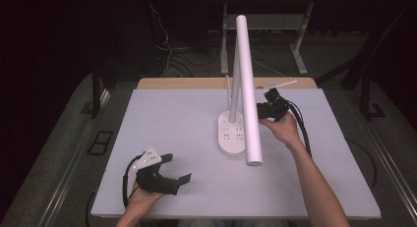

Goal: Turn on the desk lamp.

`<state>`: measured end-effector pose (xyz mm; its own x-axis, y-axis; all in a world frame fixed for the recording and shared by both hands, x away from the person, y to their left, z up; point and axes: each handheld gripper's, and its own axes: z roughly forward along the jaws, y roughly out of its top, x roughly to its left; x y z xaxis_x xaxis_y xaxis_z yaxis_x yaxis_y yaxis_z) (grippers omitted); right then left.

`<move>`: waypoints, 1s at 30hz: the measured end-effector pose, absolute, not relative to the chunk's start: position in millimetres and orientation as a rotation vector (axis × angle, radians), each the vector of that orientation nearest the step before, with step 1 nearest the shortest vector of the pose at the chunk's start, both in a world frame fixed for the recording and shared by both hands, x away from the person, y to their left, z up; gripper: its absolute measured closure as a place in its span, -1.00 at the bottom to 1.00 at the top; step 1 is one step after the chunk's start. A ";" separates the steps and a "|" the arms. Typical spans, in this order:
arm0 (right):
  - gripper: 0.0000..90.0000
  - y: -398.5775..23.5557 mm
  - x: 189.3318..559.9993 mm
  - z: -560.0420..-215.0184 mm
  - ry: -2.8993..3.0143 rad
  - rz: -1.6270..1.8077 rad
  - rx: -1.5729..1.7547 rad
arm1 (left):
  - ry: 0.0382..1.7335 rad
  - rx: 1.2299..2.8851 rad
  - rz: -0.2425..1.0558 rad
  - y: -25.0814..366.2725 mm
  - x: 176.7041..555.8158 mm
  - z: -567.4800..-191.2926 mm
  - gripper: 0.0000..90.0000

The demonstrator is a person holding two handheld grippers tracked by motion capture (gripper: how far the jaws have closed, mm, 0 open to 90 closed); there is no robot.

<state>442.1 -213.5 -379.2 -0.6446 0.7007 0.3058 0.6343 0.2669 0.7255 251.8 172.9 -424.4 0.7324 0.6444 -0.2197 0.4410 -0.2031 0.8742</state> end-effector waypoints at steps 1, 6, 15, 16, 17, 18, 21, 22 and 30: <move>0.00 -213.2 443.3 -380.9 2.441 1.342 1.290 | 0.844 1.842 0.232 173.0 251.8 -424.3 -1.00; 0.18 -210.8 447.2 -387.5 2.453 1.356 1.301 | 0.843 1.843 0.233 173.3 252.1 -424.3 -1.00; 0.48 -209.2 454.9 -399.2 2.444 1.374 1.327 | 0.839 1.844 0.234 173.3 251.8 -424.4 -1.00; 0.49 -209.3 455.8 -400.6 2.443 1.376 1.332 | 0.840 1.842 0.234 173.2 251.8 -424.4 -1.00; 0.51 -209.4 456.9 -402.0 2.442 1.379 1.340 | 0.840 1.843 0.234 173.3 251.8 -424.4 -1.00; 0.53 -209.4 457.6 -403.2 2.438 1.380 1.357 | 0.840 1.842 0.234 173.3 251.7 -424.4 -1.00; 0.60 -209.8 460.4 -406.9 2.427 1.391 1.374 | 0.839 1.844 0.234 173.3 251.7 -424.6 -1.00; 0.63 -209.7 461.0 -407.8 2.425 1.388 1.384 | 0.839 1.845 0.234 173.3 251.7 -424.6 -1.00; 0.94 -208.2 464.2 -414.9 2.429 1.406 1.403 | 0.829 1.845 0.234 173.0 251.6 -424.5 -1.00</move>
<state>464.2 -208.2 -414.9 -0.6000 0.6943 0.3975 0.6905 0.1985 0.6956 251.6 173.0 -424.5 0.7408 0.6373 -0.2124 0.4315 -0.2091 0.8775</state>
